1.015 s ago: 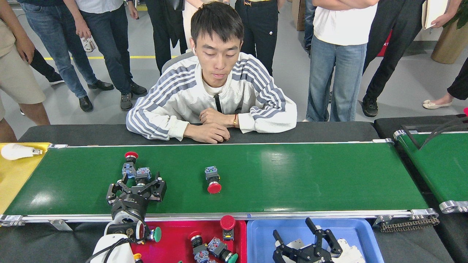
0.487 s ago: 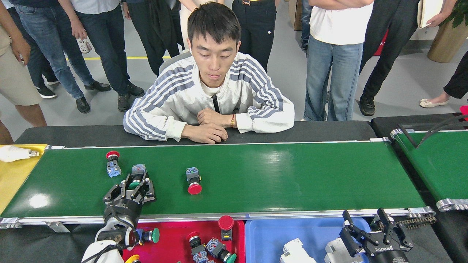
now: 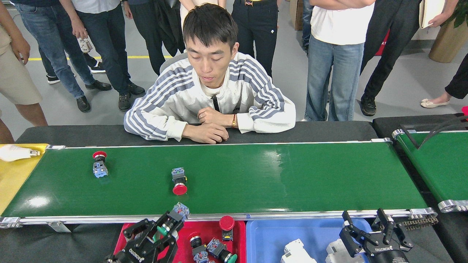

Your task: Pick switch part from conveyor to tray

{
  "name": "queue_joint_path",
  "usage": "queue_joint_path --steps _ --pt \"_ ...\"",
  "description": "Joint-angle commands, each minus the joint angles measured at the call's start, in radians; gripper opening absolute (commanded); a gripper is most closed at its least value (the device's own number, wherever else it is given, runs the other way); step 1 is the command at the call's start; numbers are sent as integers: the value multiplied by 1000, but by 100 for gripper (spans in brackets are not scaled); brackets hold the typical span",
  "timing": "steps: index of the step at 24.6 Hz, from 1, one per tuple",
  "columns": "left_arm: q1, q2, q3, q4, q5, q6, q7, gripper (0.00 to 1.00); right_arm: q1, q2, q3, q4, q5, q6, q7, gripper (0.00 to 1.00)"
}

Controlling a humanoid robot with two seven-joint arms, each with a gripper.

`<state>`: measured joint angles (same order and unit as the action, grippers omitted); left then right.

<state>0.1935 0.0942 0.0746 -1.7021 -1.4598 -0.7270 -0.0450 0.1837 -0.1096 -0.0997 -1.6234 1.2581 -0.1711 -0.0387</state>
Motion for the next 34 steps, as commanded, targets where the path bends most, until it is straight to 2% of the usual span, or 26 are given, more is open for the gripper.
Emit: queue_joint_path --steps 1,3,6,8,12,17,20,24,30,32,34 --pt "-2 -2 8 -13 6 -12 2 100 -9 -9 -6 -16 -3 -4 -1 100" --pt "0 -13 30 -13 6 37 2 100 -9 -9 -6 -18 -3 -4 -1 100" --pt "0 -50 94 -11 1 261 2 100 -9 -5 -5 -18 -3 -5 -1 100" --pt "-16 -47 96 -10 -5 380 2 100 -9 -9 -5 -18 -3 -10 -1 100" --pt "-72 -45 91 -10 -10 396 -12 100 -9 -9 -5 -20 -3 -10 0 100" --pt "-144 -65 37 27 -70 403 -92 100 -7 -10 -3 -20 -3 -11 0 100" --pt "-206 -77 30 98 -99 451 -92 100 -7 -9 -3 -20 -3 -11 0 100" --pt "-298 -68 37 228 -99 478 -92 100 -12 -4 -3 -20 -3 -11 3 100" --pt "-440 -50 36 433 -100 575 -92 99 -13 -4 -3 -20 -3 -11 16 100" --pt "-485 -28 34 496 -100 638 -90 93 -13 -4 -3 -20 -3 -11 16 100" --pt "-508 -7 30 545 -100 682 -84 81 -15 -5 -3 -20 -3 -11 16 100"
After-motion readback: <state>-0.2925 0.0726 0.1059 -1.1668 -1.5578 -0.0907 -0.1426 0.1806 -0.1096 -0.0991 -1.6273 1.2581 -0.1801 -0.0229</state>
